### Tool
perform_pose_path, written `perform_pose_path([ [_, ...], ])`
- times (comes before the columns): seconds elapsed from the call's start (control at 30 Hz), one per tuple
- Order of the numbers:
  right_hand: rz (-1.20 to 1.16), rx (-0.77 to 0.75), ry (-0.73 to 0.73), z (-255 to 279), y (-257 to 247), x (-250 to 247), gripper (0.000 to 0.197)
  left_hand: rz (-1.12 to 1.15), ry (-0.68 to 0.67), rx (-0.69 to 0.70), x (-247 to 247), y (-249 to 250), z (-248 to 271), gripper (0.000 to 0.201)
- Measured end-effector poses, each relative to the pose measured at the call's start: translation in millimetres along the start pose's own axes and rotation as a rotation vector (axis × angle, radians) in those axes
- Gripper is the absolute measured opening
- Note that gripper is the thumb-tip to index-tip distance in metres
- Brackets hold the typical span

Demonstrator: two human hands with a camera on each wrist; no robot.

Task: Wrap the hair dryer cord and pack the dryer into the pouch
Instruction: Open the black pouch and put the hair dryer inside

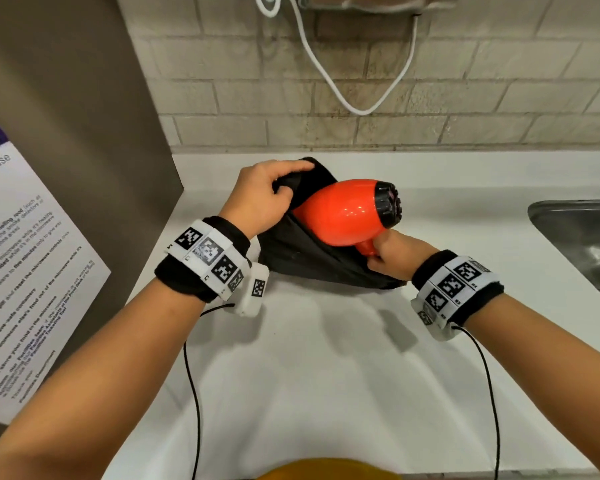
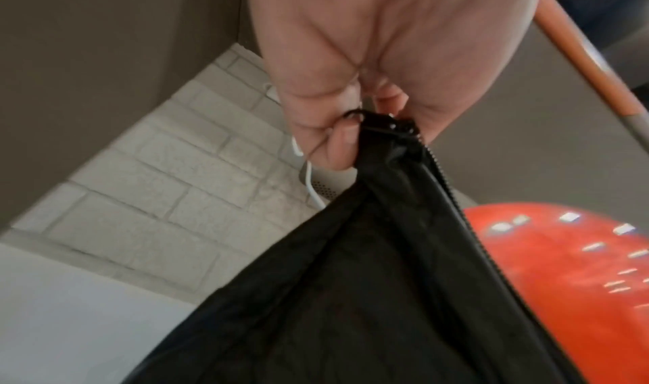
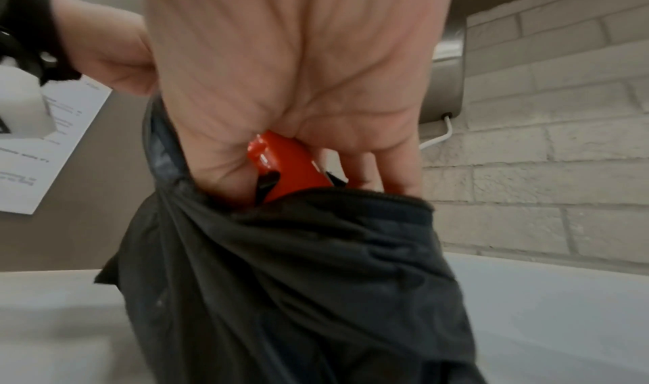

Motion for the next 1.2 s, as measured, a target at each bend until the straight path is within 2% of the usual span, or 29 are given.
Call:
perform_pose_path([
  [0.23, 0.092, 0.072, -0.034, 0.8, 2.4, -0.6, 0.021, 0.206, 0.041, 0.073, 8.5, 16.2, 8.4, 0.048],
  [0.37, 0.181, 0.136, -0.077, 3.8, 0.3, 6.7, 0.049, 0.286, 0.098, 0.063, 13.0, 18.7, 8.4, 0.045],
  [0.47, 0.284, 0.157, -0.108, 3.4, -2.7, 12.7, 0.051, 0.308, 0.094, 0.083, 17.6, 22.5, 9.6, 0.044],
  [0.53, 0.274, 0.16, -0.112, 3.2, -3.2, 12.6, 0.056, 0.317, 0.079, 0.087, 22.2, 24.4, 11.9, 0.043],
  [0.63, 0.147, 0.119, -0.108, 4.3, -1.2, 11.3, 0.06, 0.375, -0.008, 0.042, 29.0, 21.9, 14.0, 0.035],
  [0.73, 0.07, 0.084, -0.069, 6.2, -2.9, 9.6, 0.049, 0.52, -0.216, -0.029, 37.3, 15.4, 15.9, 0.061],
  [0.77, 0.062, 0.078, -0.056, 6.9, -3.9, 8.7, 0.047, 0.553, -0.247, -0.039, 39.2, 14.6, 16.8, 0.061],
  [0.83, 0.069, 0.065, -0.041, 9.1, -5.0, 7.2, 0.044, 0.533, -0.158, -0.032, 38.3, 12.1, 16.1, 0.053],
  [0.93, 0.089, 0.046, -0.052, 11.9, -7.0, 8.0, 0.038, 0.495, 0.114, -0.001, 30.0, 13.2, 14.0, 0.037],
  [1.0, 0.113, 0.031, -0.051, 11.2, -10.3, 9.2, 0.039, 0.515, 0.155, 0.025, 32.0, 18.8, 14.0, 0.032],
  [1.13, 0.07, -0.007, -0.062, 8.5, -14.3, 11.8, 0.052, 0.533, -0.031, 0.052, 52.7, 23.8, 16.2, 0.027],
  [1.2, 0.022, -0.019, -0.061, 9.0, -14.8, 12.8, 0.048, 0.286, -0.089, 0.195, 57.1, 23.9, 17.8, 0.042],
])
Point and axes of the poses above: each hand's wrist, its own z-axis away from the middle knuckle, its own x-axis out of the palm, y = z × x, the point moved 5 cm from there along -z, towards the middle knuckle, and after that the axes turned 2 degrees about -z, right-handed, at the moved point
